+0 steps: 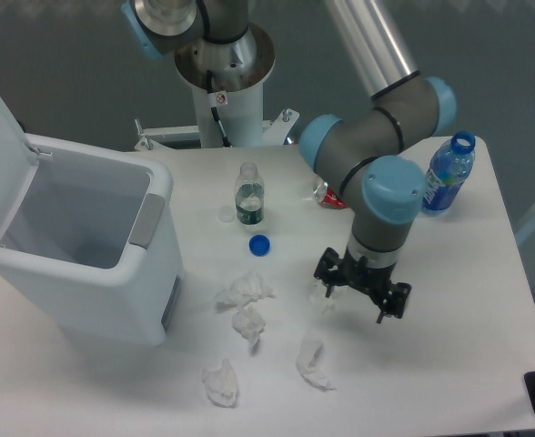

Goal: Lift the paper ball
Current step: 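Move the gripper over the crumpled white paper ball beside the bottle cap, then lower the open gripper down onto the white paper ball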

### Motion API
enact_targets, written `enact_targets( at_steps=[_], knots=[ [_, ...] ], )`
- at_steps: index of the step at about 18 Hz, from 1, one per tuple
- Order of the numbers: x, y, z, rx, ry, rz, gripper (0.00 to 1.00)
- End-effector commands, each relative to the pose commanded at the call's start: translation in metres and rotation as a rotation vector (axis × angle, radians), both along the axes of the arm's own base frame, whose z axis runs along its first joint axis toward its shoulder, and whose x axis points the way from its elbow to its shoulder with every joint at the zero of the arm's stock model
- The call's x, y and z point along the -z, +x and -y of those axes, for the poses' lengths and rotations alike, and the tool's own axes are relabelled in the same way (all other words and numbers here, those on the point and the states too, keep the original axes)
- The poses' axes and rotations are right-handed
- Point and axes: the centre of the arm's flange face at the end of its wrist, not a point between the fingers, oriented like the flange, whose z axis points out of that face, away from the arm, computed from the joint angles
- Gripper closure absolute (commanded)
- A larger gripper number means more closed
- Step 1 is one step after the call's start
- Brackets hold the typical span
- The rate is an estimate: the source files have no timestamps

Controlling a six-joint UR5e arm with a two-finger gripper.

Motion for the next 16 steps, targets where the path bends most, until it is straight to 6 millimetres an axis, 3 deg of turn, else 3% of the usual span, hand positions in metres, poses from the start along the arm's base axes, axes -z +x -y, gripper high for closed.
enact_targets(
  at_steps=[2,6,10,11,16],
  knots=[
    [0.005,0.006,0.002,0.062,-0.023,-0.005,0.0],
    [0.001,-0.001,0.006,0.28,-0.114,-0.086,0.0],
    [0.012,0.029,-0.02,0.373,-0.125,-0.078,0.0],
    [0.018,0.033,-0.024,0.395,-0.137,-0.073,0.04],
    [0.03,0.042,-0.022,0.519,-0.171,-0.069,0.06]
  ],
)
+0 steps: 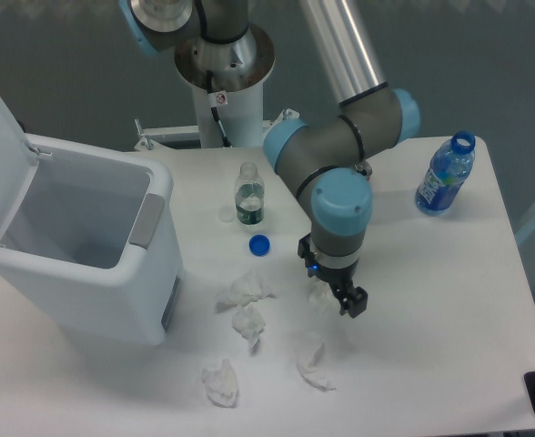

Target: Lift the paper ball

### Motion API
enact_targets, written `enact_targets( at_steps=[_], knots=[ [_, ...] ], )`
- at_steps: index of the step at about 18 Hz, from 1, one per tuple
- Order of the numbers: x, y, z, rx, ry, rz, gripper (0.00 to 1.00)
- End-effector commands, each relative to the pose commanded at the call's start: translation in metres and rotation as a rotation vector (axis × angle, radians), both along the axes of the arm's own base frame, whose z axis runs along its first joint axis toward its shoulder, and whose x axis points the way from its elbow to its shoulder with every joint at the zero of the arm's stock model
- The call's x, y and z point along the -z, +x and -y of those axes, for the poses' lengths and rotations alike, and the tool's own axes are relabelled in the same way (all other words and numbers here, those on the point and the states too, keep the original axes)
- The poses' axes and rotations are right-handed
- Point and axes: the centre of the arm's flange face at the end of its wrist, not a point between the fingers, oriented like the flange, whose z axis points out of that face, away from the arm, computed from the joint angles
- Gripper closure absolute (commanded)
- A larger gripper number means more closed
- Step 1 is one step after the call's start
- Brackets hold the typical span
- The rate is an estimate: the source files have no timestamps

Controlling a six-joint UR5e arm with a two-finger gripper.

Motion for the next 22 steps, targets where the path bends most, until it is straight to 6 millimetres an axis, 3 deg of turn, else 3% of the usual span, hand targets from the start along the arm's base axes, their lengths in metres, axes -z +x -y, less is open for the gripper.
enact_targets(
  at_steps=[3,7,12,22],
  knots=[
    [0.004,0.003,0.006,0.014,-0.01,0.01,0.05],
    [0.005,-0.01,0.018,0.082,-0.02,0.011,0.05],
    [0.009,-0.025,0.014,0.16,-0.02,0.005,0.04],
    [0.037,-0.008,0.028,0.193,-0.051,0.058,0.05]
  ],
)
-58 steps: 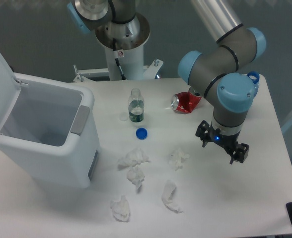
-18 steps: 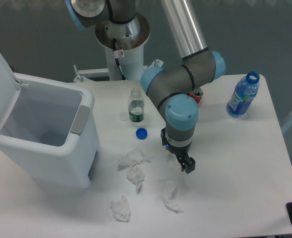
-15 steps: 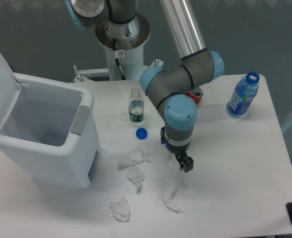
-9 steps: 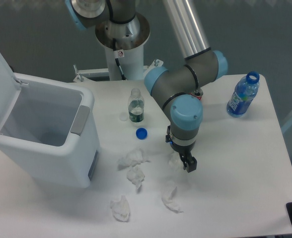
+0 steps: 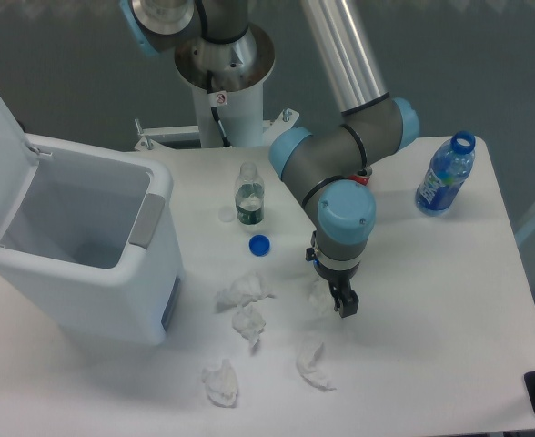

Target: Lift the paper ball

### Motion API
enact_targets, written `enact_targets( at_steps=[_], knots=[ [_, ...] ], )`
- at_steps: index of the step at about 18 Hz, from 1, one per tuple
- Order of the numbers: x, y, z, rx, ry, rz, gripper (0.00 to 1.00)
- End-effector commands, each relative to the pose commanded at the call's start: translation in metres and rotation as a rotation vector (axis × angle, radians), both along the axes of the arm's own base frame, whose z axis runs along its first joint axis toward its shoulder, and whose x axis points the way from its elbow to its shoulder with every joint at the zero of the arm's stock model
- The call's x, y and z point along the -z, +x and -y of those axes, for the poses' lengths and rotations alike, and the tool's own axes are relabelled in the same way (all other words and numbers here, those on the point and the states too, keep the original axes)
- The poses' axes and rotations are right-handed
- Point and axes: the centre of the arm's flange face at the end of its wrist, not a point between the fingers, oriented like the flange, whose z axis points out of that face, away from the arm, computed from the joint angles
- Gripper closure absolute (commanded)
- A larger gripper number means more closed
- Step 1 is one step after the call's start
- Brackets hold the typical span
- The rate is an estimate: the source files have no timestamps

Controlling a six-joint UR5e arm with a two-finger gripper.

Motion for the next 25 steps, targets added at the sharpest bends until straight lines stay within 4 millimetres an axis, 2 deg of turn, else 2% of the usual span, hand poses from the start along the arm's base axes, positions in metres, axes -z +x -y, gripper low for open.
enact_targets(
  at_steps=[3,4,9,12,15,18,22,24,25],
  knots=[
    [0.001,-0.004,-0.003,-0.015,0.003,-0.005,0.08],
    [0.001,-0.004,-0.004,-0.023,0.004,-0.006,0.14],
    [-0.002,-0.007,-0.01,-0.07,0.009,-0.019,0.63],
    [0.001,-0.004,-0.01,-0.075,0.005,-0.014,0.8],
    [-0.003,-0.006,-0.01,-0.112,0.01,-0.022,0.88],
    [-0.016,-0.013,-0.012,-0.123,0.028,-0.04,0.88],
    [-0.047,-0.032,-0.022,-0.196,0.071,-0.09,0.9],
    [-0.073,-0.037,-0.024,-0.276,0.094,-0.125,0.91],
    [-0.08,-0.039,-0.024,-0.323,0.095,-0.125,0.96]
  ],
)
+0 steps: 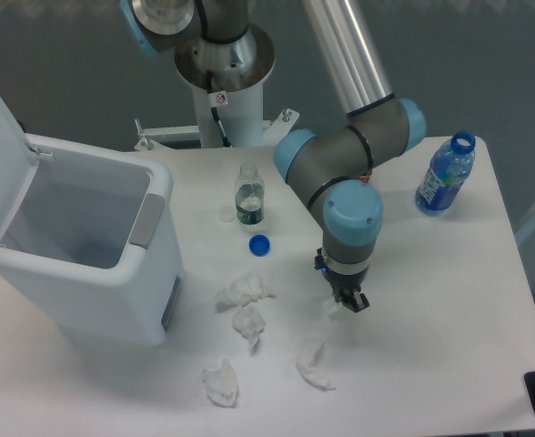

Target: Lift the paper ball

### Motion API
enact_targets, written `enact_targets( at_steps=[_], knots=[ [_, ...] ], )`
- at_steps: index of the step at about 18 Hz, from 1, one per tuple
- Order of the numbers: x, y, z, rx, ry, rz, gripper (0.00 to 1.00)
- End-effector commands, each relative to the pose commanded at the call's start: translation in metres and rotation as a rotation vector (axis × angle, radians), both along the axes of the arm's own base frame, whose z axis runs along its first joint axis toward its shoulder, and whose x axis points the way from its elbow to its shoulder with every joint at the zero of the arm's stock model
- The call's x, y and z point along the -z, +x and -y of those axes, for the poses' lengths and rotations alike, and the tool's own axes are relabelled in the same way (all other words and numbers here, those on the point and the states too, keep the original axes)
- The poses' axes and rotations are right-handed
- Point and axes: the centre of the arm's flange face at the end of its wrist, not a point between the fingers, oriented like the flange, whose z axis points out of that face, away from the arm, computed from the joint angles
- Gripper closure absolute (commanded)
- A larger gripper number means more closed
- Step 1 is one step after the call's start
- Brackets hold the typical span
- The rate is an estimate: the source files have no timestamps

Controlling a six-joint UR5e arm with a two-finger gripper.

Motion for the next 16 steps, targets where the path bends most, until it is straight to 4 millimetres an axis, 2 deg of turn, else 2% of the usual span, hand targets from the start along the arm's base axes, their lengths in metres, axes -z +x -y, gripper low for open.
enact_targets(
  at_steps=[4,6,8,12,14,16],
  knots=[
    [-0.027,-0.012,-0.009,-0.109,-0.008,0.028,0.98],
    [-0.041,-0.017,-0.009,-0.151,-0.003,0.033,0.93],
    [-0.052,-0.017,-0.007,-0.165,0.0,0.039,0.92],
    [-0.097,-0.025,-0.002,-0.231,0.04,0.002,0.94],
    [-0.114,-0.035,0.007,-0.247,0.025,0.033,0.94],
    [-0.134,-0.046,0.012,-0.263,0.061,0.067,0.98]
  ],
)
